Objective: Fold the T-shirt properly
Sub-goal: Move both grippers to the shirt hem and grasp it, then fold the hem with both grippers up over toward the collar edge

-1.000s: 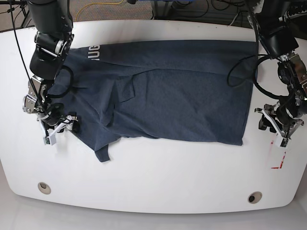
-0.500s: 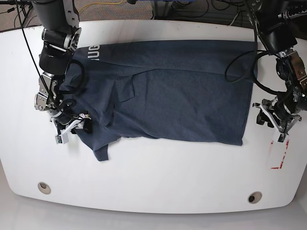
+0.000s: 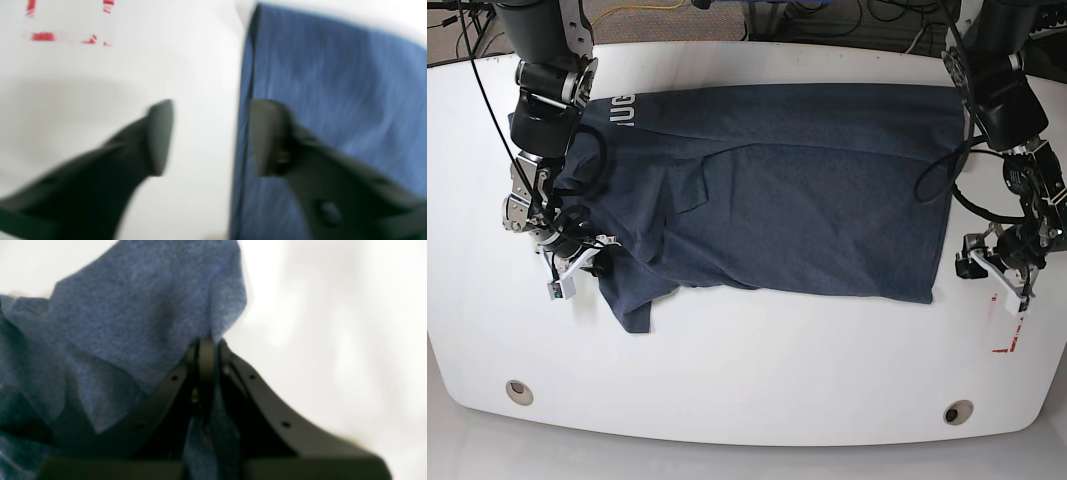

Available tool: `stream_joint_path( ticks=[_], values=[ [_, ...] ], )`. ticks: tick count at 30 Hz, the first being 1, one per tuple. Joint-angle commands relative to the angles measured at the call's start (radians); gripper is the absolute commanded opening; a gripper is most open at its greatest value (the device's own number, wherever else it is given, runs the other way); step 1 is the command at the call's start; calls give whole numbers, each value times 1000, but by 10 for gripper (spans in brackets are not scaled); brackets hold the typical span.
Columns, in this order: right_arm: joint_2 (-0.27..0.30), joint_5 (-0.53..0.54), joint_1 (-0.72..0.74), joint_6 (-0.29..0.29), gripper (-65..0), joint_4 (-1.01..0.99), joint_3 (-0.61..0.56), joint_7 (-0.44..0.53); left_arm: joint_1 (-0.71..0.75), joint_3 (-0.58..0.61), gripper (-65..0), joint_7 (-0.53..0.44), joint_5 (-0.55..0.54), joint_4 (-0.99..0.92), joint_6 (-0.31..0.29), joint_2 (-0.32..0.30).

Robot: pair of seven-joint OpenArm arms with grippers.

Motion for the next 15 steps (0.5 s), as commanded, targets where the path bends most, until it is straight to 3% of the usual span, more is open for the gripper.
stream_joint_path(
  ticks=[1,4,9,15],
  values=[
    [16,-4,31,7,-647,9,1,-1,-44,0,-185,-78,-15,-42,17,-17],
    [16,-4,31,7,-647,9,1,-1,-67,31,-140,-135,-15,-99,29,-17],
    [16,-4,31,7,-647,9,1,-1,-123,140,-138,-173,-19,-220,33,-34],
    [12,-4,30,7,-647,9,1,-1,-163,154,-138,-274,-16,-362,33,-31]
  ],
)
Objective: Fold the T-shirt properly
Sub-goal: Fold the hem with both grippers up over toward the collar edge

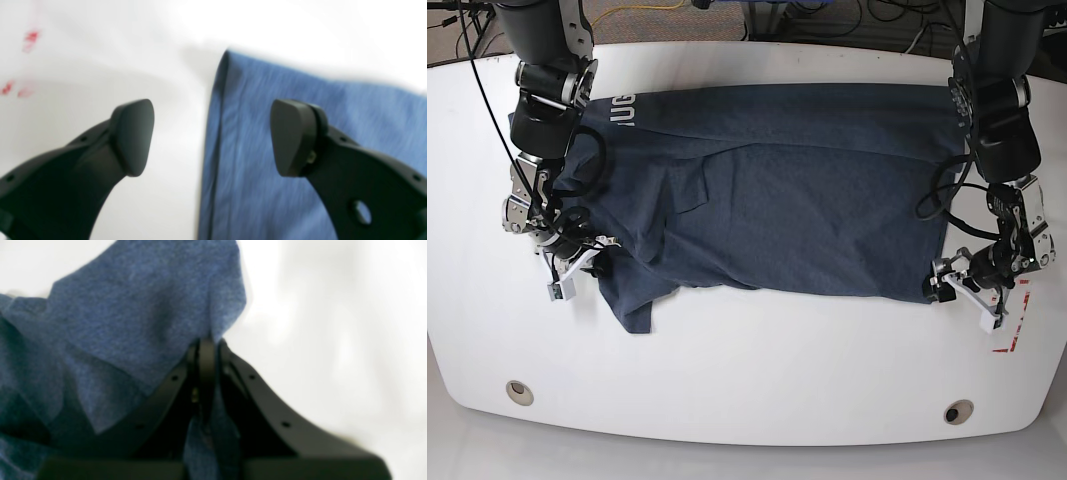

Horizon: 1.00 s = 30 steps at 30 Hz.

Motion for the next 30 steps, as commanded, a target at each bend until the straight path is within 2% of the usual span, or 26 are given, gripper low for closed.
stream_joint_path(
  ticks=[1,9,14,17,22,23,24,30],
  values=[
    [14,4,24,6,-647,10,1,5,-45,-3,-138,-53,-5,-63,-2,-21],
    [17,9,23,6,-645,11,1,5,-97,-1,-138,-131,-5,-243,-2,-18],
    [17,6,23,6,-645,11,1,5,-102,8,-139,-137,-5,-258,-2,14],
    [17,6,23,6,-645,16,1,5,-102,63,-150,-135,-6,-258,-2,31],
    [14,4,10,6,-645,86,1,3,-102,131,-290,-138,-9,-258,-3,48],
    [12,4,-4,6,-645,111,1,3,-102,135,-351,-142,-9,-256,-5,63],
    [12,4,-8,6,-645,120,1,3,-102,135,-374,-142,-9,-256,-5,66],
    [14,4,-13,6,-645,175,-1,-40,-98,135,-624,-161,-9,-256,-5,66]
  ],
)
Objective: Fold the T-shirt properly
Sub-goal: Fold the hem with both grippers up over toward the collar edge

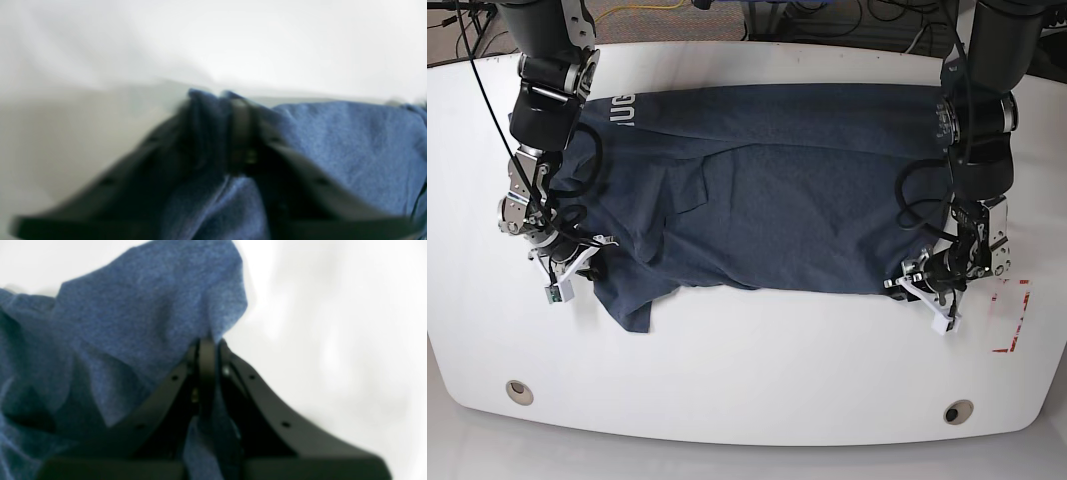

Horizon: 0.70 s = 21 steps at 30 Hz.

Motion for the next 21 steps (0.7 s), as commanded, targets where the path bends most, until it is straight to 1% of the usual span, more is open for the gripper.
stream_joint_path(
  ticks=[1,9,13,17,21],
  values=[
    [18,16,30,6,-645,39,2,-4,-15,-1,-650,-4,12,4,2,-13],
    [18,16,30,6,-648,118,2,-48,-14,-1,-650,-19,11,24,1,-14],
    [18,16,30,6,-648,175,2,-79,3,-2,-650,-13,11,135,1,-14],
    [20,16,28,6,-648,247,2,-127,49,-2,-650,33,11,276,1,-14],
    [20,16,28,6,-648,301,3,-145,68,-2,-650,73,11,380,1,-14]
  ],
)
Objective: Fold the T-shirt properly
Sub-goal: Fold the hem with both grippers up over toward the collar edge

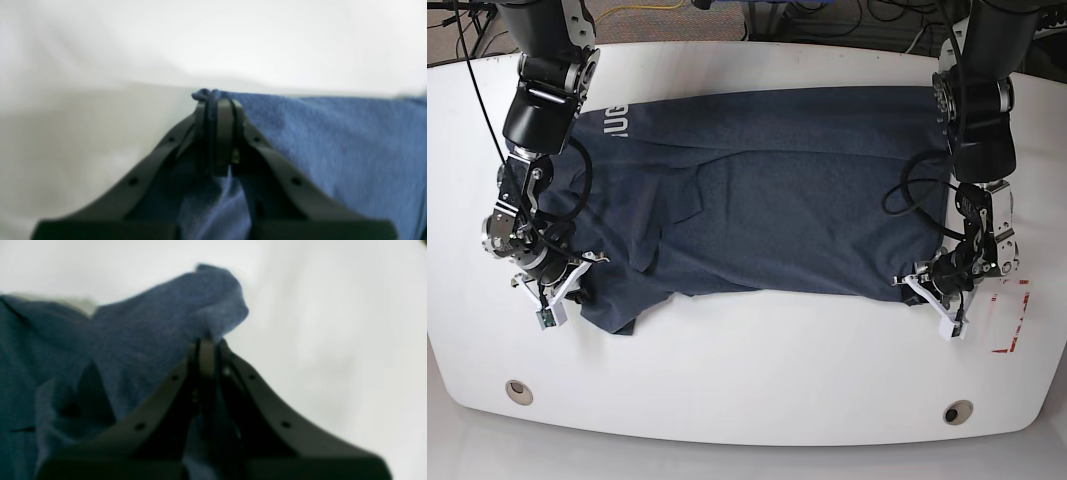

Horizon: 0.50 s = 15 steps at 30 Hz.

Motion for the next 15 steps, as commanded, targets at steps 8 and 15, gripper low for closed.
stream_joint_path(
  ticks=[8,15],
  values=[
    [29,15,28,5,-648,71,4,15,-11,-12,-650,72,-13,208,-5,-9],
    [46,19,4,5,-648,104,10,15,10,-83,-650,159,-13,334,-5,-6]
  ],
)
